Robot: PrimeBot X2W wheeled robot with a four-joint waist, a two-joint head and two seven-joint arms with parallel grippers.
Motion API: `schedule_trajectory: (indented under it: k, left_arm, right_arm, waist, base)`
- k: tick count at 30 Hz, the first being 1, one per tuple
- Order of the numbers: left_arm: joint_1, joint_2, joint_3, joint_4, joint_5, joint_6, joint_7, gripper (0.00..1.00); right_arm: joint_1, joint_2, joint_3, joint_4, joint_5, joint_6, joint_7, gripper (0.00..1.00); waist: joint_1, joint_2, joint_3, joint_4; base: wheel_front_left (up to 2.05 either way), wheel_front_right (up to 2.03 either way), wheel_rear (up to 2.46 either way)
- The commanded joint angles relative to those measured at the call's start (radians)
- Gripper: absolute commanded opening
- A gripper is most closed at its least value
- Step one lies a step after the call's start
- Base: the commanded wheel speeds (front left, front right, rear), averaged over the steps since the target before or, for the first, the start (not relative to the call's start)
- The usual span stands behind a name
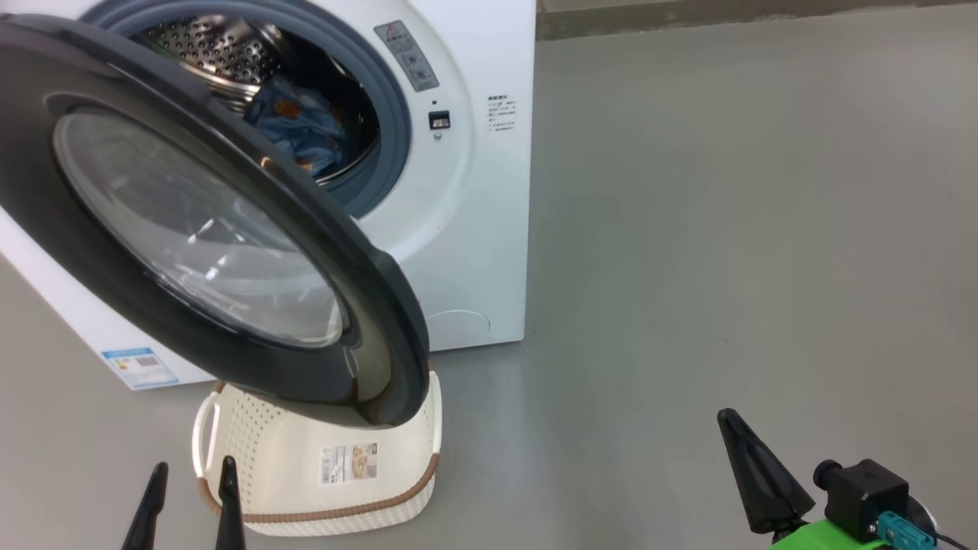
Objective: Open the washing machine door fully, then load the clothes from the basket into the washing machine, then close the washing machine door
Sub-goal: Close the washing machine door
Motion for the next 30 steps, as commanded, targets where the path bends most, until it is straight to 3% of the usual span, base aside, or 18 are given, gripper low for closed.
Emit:
schedule_trajectory:
  k: [1,9,21,26,30]
  left_arm:
    - [-0.045,0.014,0.031,-0.025,0.007,0.011,-0.006,1.00]
    - [-0.085,0.001,0.001,-0.014,0.011,0.004,-0.011,1.00]
    - [-0.133,-0.014,-0.064,0.022,0.029,-0.023,-0.024,1.00]
    - [-0.146,-0.015,-0.075,0.031,0.031,-0.029,-0.028,1.00]
    - [-0.147,-0.012,-0.076,0.031,0.032,-0.027,-0.031,1.00]
  right_arm:
    - [-0.041,-0.004,0.029,-0.018,0.017,0.006,0.001,0.00]
    - [-0.173,-0.004,0.042,0.105,0.039,0.006,-0.013,0.00]
    - [-0.411,-0.012,-0.017,0.366,0.008,0.006,-0.069,0.00]
    - [-0.508,-0.019,-0.017,0.370,0.005,0.006,-0.101,0.00]
    - [-0.588,-0.019,0.006,0.290,0.007,0.006,-0.107,0.00]
  waist:
    - [0.0000,-0.0001,0.008,0.006]
    - [0.0000,-0.0001,0.032,0.070]
    - [0.0000,-0.0001,0.042,0.247]
    - [0.0000,-0.0001,0.041,0.294]
    - [0.0000,-0.0001,0.035,0.307]
  base:
    - [0.00,0.00,0.00]
    - [0.00,0.00,0.00]
    - [0.00,0.00,0.00]
    - [0.00,0.00,0.00]
    - [0.00,0.00,0.00]
